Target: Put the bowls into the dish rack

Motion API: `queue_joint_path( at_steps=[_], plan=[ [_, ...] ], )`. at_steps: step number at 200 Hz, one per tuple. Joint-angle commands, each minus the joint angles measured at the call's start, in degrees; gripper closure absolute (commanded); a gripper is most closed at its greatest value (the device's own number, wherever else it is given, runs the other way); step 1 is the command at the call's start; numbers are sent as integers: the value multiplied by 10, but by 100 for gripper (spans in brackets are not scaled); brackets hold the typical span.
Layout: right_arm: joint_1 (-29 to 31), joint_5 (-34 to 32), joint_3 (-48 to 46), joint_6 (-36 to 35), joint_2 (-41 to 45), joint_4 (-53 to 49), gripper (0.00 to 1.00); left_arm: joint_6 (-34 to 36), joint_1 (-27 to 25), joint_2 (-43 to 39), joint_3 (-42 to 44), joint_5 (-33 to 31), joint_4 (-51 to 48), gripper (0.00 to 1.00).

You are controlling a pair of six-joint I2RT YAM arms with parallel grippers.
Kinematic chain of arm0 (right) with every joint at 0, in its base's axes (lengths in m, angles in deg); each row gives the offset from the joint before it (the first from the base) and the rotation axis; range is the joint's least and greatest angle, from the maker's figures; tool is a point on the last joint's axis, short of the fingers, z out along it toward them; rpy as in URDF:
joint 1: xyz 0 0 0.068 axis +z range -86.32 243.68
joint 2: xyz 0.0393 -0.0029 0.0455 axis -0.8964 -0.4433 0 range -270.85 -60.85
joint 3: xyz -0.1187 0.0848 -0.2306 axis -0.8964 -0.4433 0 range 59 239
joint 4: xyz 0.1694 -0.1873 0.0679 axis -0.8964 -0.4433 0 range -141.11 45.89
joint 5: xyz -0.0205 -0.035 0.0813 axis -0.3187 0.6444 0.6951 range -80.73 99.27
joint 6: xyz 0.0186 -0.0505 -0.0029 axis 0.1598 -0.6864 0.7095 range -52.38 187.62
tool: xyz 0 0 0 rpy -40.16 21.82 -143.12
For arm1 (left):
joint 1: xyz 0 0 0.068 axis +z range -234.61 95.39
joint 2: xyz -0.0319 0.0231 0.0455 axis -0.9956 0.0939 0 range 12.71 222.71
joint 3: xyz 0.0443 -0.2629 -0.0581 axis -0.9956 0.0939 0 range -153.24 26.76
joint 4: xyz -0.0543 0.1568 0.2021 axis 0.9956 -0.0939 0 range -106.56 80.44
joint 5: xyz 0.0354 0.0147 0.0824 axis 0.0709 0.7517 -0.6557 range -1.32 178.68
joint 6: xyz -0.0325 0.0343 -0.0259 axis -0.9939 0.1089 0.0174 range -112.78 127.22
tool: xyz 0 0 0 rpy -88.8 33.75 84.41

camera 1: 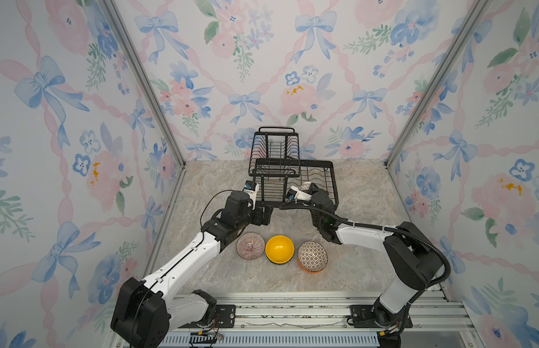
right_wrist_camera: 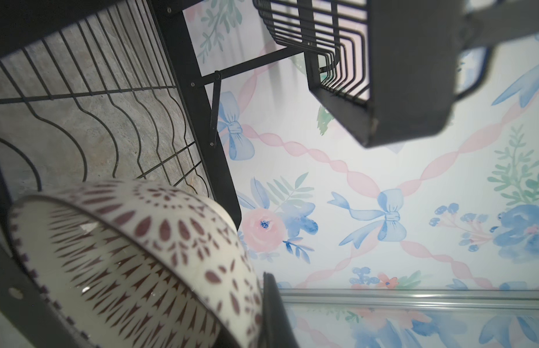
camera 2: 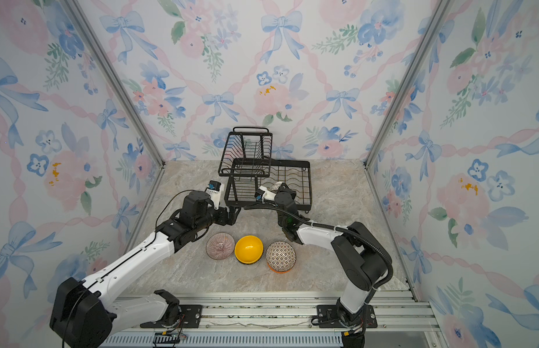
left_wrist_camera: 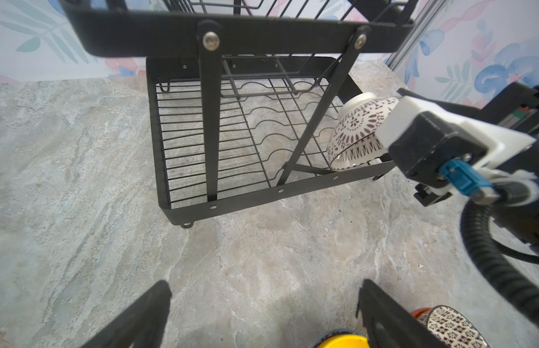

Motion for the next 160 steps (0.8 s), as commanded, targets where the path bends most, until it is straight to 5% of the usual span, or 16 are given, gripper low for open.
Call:
queue_joint_path(
  at_steps=[1,160],
  plan=[
    [-10,-7,26,-41,-19,83,100,17,4,7,-3,15,-22,2],
    [-98,68,128,-42,-143,121,100,54,4,54,-107,31,-119,2]
  ],
)
